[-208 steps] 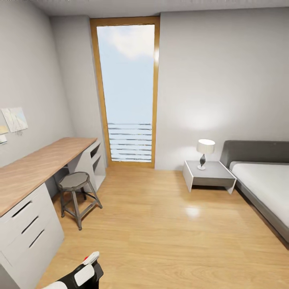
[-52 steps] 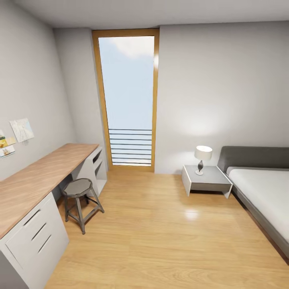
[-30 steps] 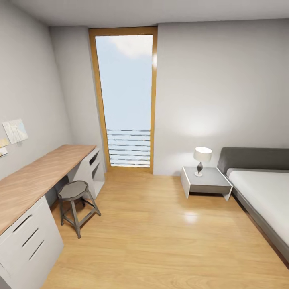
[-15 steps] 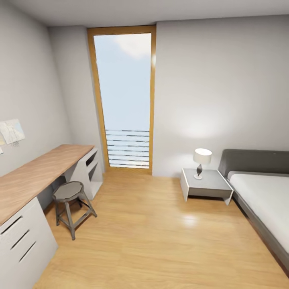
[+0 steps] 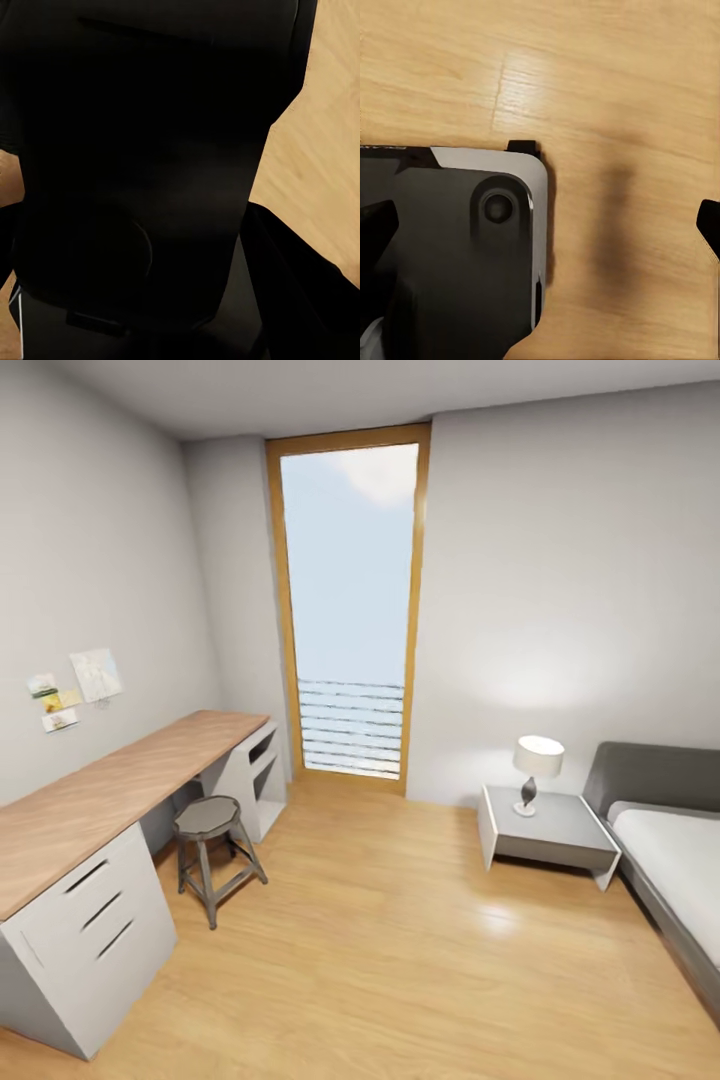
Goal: Attach the digital camera to the camera tripod in the bedroom.
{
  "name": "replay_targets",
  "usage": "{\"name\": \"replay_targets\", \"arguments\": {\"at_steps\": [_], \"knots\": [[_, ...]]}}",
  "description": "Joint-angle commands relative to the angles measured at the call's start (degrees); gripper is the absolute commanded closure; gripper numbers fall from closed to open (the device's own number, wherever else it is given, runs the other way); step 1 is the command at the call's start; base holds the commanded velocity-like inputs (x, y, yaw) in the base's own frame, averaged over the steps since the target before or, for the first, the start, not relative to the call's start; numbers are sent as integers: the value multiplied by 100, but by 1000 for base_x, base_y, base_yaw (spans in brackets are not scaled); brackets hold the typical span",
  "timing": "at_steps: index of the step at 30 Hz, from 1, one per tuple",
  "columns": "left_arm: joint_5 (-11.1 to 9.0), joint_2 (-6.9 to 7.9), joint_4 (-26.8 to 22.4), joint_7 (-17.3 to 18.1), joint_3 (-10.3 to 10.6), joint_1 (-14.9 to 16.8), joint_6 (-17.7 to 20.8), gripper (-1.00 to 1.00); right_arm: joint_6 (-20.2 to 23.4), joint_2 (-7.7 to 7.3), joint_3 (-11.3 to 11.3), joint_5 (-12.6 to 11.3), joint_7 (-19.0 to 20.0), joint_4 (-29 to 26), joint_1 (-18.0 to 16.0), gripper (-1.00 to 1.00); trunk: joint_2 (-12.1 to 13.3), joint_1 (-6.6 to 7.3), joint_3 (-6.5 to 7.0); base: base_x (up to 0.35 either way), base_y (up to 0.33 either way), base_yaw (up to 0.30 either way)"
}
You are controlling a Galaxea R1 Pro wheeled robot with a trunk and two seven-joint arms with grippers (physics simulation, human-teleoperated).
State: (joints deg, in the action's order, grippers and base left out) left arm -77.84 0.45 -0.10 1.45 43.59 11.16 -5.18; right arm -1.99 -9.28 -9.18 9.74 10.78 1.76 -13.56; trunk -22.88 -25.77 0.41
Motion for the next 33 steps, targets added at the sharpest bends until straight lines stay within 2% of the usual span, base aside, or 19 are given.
{"name": "replay_targets", "arguments": {"at_steps": [1, 33], "knots": [[-57, 3, 1, 25, 49, 0, -7, 100, -21, -3, -49, 55, 11, 17, -6, -100, -3, -2, -2, -24, -26, 273], [-19, -32, -14, 46, 80, 0, -29, 100, -31, 12, -40, 55, -93, 17, -6, -100, -3, -2, -2, -3, -3, 281]]}}
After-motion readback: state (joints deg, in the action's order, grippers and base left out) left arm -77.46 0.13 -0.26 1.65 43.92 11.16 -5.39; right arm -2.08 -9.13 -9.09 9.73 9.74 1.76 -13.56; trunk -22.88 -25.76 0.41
